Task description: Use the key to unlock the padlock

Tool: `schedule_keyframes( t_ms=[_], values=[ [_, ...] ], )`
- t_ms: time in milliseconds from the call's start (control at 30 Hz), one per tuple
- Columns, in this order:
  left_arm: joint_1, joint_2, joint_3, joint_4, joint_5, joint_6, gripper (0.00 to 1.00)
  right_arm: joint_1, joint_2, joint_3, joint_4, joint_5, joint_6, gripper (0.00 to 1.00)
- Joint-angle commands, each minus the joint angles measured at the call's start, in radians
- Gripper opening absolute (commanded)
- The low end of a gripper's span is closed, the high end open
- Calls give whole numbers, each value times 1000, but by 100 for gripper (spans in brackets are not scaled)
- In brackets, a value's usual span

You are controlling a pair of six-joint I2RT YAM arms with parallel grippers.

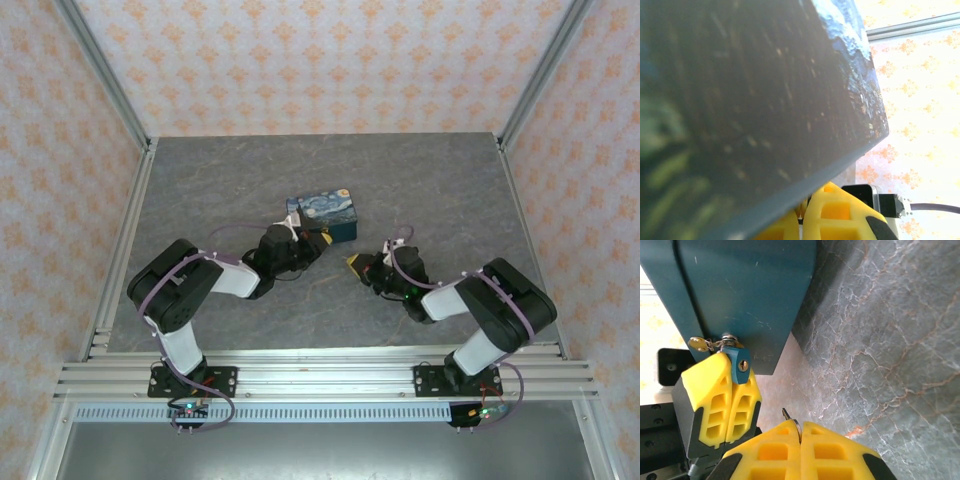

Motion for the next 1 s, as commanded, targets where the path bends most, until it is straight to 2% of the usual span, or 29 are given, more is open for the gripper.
schedule_keyframes(
  t_ms=[0, 300, 567, 967],
  values=[
    [9, -28, -24, 101, 43, -96, 0, 16, -44, -3, 110, 44, 66, 0],
    [-1, -104, -49, 81, 6, -156, 0, 46, -146, 24, 20, 117, 86, 0],
    [-11, -160, -64, 42, -31, -177, 0, 69, -112, 57, 45, 124, 117, 0],
    [-17, -152, -68, 44, -43, -178, 0, 74, -56, 91, 45, 131, 122, 0]
  ],
)
